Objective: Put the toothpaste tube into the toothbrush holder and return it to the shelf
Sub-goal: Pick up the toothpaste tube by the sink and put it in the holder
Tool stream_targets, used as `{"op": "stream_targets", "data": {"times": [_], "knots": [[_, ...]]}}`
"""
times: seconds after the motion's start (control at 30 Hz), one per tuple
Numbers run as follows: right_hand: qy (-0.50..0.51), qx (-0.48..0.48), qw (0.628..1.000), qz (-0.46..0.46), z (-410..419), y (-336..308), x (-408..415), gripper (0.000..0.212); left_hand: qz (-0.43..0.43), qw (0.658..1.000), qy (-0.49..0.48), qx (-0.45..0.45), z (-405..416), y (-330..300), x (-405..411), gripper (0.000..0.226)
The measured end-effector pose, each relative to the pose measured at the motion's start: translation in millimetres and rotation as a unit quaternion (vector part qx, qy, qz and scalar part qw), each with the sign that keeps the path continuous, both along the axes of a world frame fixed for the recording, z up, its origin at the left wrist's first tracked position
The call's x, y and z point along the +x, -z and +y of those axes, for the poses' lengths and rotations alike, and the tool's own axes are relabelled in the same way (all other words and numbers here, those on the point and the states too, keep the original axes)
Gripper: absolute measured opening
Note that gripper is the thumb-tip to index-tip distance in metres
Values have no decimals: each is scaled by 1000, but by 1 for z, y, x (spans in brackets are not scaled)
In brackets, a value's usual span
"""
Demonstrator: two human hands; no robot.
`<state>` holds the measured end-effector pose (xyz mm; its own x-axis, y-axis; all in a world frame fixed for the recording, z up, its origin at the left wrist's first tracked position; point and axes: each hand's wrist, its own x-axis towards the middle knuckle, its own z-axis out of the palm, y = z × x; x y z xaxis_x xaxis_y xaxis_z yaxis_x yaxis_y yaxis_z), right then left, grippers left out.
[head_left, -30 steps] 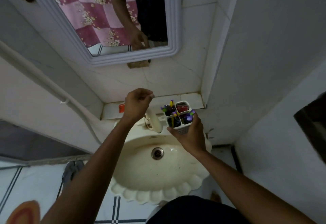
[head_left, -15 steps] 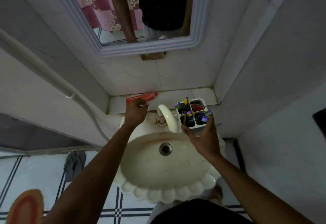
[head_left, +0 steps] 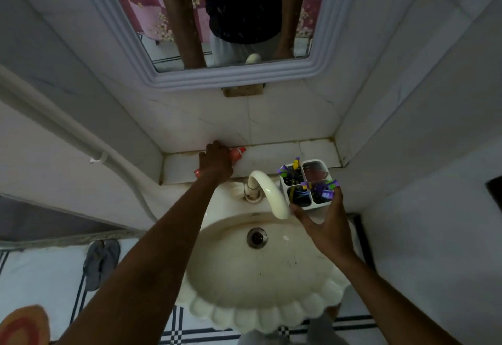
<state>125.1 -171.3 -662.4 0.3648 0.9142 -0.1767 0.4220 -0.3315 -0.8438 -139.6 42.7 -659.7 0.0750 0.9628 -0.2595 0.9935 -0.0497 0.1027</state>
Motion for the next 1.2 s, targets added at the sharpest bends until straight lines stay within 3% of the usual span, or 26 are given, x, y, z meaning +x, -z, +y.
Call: {"op": "stream_targets", "data": {"times": [0.1,0.23,0.33,0.4,0.5,0.53,0.6,0.67,0.77,0.9,1.07,1.2], "knots": [[-2,-8,1000,-7,-1,1,1,135,-30,999,-7,33,-6,7,-1,51],[-6,-8,1000,-10,0,3,2,130,-62,985,-30,156,-35,-1,-1,27],[-8,3,1000,-11,-2,3,2,126,-183,965,-118,144,-63,-33,7,34],[-8,6,1000,-8,-1,7,1,126,-318,916,-210,120,-83,-63,10,40],[-17,15,1000,9,-2,13,4,122,-522,798,-298,36,-112,-113,13,39],[-22,14,1000,13,-4,14,6,120,-558,775,-296,-1,-123,-131,15,42],[-34,8,999,17,-6,15,7,114,-588,765,-259,-43,-140,-157,15,45],[-37,6,999,20,-6,15,5,106,-554,810,-184,-46,-153,-177,20,45],[-28,24,999,10,-5,17,7,88,-402,913,-70,-7,-159,-192,40,27],[-42,35,998,-6,-5,15,13,77,-194,979,29,59,-158,-192,75,18],[-51,57,997,5,-4,15,15,76,3,985,127,120,-159,-192,114,20],[-57,65,996,5,-5,13,17,71,50,976,162,140,-154,-185,129,16]]}}
